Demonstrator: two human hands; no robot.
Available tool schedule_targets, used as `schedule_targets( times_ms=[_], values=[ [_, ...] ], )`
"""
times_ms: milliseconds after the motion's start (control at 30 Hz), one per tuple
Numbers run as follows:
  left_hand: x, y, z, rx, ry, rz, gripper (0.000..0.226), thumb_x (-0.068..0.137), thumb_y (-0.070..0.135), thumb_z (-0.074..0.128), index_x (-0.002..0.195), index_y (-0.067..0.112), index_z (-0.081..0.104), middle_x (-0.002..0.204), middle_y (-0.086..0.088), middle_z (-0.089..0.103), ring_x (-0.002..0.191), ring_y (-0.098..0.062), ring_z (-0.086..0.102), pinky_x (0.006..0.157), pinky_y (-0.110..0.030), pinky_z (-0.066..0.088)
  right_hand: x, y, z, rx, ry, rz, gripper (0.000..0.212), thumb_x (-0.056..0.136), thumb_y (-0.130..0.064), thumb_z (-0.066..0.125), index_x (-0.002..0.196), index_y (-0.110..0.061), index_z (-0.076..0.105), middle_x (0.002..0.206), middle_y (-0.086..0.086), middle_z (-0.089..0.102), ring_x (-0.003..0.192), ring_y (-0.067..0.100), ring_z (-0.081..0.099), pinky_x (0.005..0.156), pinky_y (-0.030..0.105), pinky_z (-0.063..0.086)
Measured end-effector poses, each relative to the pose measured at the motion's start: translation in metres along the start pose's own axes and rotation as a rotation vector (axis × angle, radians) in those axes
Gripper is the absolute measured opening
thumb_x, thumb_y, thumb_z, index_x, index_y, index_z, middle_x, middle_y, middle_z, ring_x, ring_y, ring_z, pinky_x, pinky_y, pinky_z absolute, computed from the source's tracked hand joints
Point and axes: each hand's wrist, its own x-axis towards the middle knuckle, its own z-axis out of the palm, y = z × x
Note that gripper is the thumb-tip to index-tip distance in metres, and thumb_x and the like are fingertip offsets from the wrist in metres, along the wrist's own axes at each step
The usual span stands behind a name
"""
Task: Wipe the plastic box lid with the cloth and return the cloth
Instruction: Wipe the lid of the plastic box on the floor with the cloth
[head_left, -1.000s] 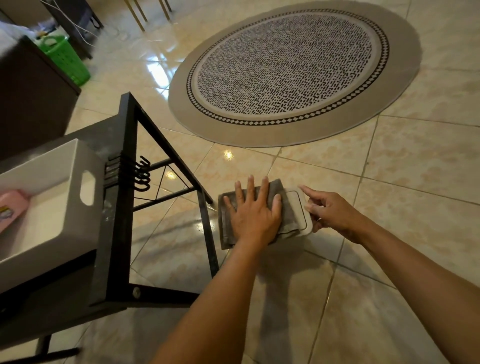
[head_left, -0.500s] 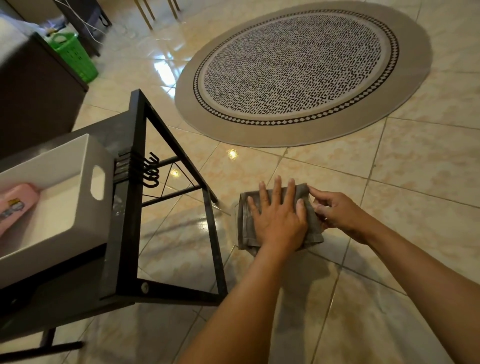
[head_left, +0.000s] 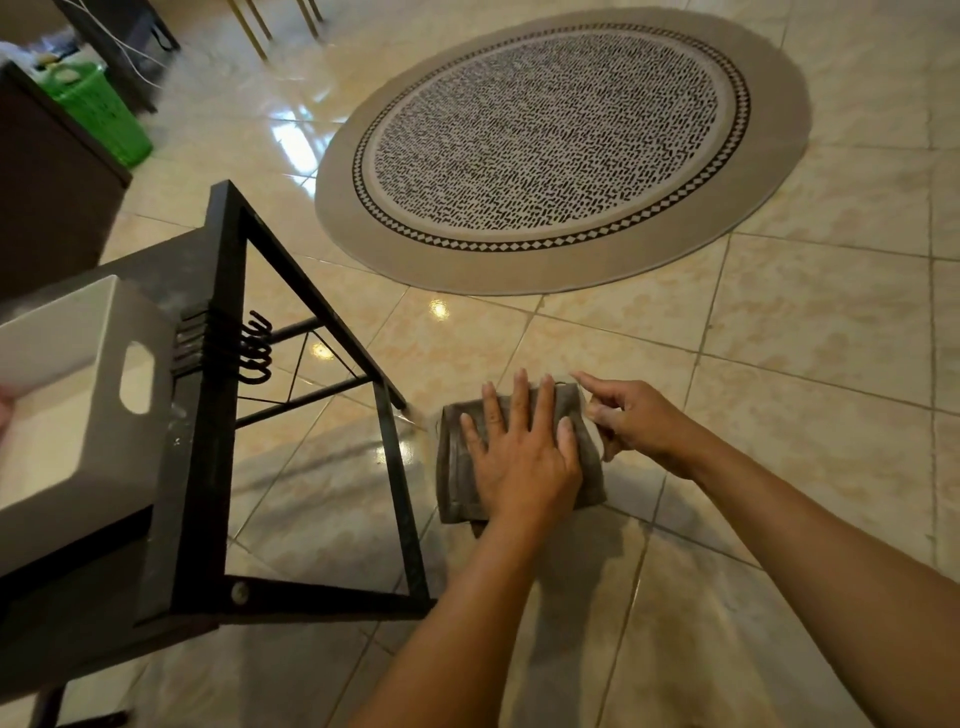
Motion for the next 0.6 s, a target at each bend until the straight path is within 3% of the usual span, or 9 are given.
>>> schedule_targets(
  times_ms=[100, 167, 333, 500, 600],
  values=[
    [0.019, 0.008, 0.0, 0.002, -0.032, 0.001, 0.061, 0.096, 0.055, 0.007, 0.152, 0.04, -0.011, 0.16, 0.007, -0.021, 0.145, -0.027, -0.026, 0.115, -0.057, -0.014, 0.0, 0.0, 0.002, 0.02, 0.0, -0.013, 0.045, 0.099, -0.011, 0.044, 0.143, -0.025, 0.044, 0.095, 0.011, 0.069, 0.071, 0.011, 0.07, 0.06, 0.026, 0.058],
    [0.031, 0.007, -0.002, 0.002, -0.052, -0.007, 0.06, 0.097, 0.055, 0.007, 0.152, 0.039, -0.011, 0.16, 0.006, -0.02, 0.144, -0.026, -0.026, 0.114, -0.056, -0.017, 0.001, 0.001, 0.002, 0.024, 0.001, -0.017, 0.046, 0.1, -0.011, 0.044, 0.143, -0.027, 0.042, 0.102, 0.011, 0.07, 0.079, 0.017, 0.072, 0.065, 0.03, 0.06],
    [0.039, -0.028, -0.013, 0.002, -0.067, -0.108, 0.059, 0.098, 0.052, 0.009, 0.151, 0.038, -0.013, 0.162, 0.004, -0.017, 0.145, -0.025, -0.024, 0.116, -0.057, -0.011, 0.003, 0.006, 0.001, 0.036, 0.007, -0.008, 0.05, 0.098, -0.009, 0.047, 0.144, -0.027, 0.04, 0.075, 0.012, 0.06, 0.054, 0.011, 0.06, 0.056, 0.023, 0.054],
    [-0.004, -0.045, -0.012, 0.025, -0.014, -0.135, 0.061, 0.096, 0.053, 0.007, 0.151, 0.038, -0.014, 0.161, 0.004, -0.019, 0.145, -0.023, -0.027, 0.117, -0.055, -0.011, 0.004, 0.005, 0.001, 0.029, 0.007, -0.01, 0.049, 0.098, -0.008, 0.047, 0.143, -0.027, 0.041, 0.091, 0.024, 0.064, 0.056, 0.012, 0.06, 0.056, 0.024, 0.055],
    [-0.012, -0.023, -0.006, 0.031, 0.007, -0.066, 0.061, 0.096, 0.053, 0.009, 0.152, 0.038, -0.011, 0.161, 0.005, -0.019, 0.145, -0.025, -0.025, 0.116, -0.055, -0.013, 0.004, 0.006, 0.001, 0.04, -0.001, -0.007, 0.049, 0.098, -0.008, 0.047, 0.143, -0.027, 0.042, 0.081, 0.012, 0.063, 0.055, 0.011, 0.06, 0.056, 0.026, 0.056]
  ],
)
